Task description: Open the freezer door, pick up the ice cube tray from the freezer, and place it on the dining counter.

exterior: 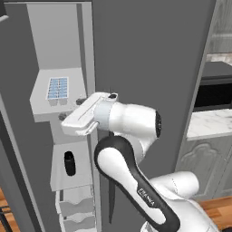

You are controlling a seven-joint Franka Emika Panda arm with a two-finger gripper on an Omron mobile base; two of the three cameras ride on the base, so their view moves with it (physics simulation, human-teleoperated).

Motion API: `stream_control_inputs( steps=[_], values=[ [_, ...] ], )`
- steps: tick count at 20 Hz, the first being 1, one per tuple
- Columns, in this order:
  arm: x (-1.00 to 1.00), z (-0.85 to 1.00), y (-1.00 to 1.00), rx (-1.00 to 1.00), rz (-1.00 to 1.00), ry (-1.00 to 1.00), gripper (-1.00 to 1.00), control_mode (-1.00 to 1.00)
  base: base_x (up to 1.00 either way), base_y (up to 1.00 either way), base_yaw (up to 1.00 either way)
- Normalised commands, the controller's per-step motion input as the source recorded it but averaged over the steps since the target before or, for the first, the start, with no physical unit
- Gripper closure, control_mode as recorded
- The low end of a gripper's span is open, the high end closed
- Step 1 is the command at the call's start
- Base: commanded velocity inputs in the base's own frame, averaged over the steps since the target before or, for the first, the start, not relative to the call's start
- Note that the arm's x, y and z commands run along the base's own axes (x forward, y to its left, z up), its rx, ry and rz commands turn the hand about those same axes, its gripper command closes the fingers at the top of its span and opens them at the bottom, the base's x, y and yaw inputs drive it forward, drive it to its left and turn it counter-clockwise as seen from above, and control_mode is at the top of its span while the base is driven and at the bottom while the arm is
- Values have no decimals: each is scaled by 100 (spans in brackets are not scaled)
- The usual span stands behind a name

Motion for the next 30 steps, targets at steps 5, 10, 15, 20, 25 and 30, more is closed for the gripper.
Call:
stream_control_inputs(
  steps=[5,10,15,20,25,30],
  values=[
    [-9,52,-100,-2,-48,25,-100,-100,0,0,0],
    [0,56,-100,-5,-47,31,-100,-100,0,0,0],
    [-6,46,-96,-5,-42,36,-100,-100,0,0,0],
    [-20,5,-99,-11,-33,26,-100,-100,0,0,0],
    [-39,-1,-70,-13,-15,14,-100,-100,0,0,0],
    [-38,-22,-19,-6,1,2,-100,-100,0,0,0]
  ],
)
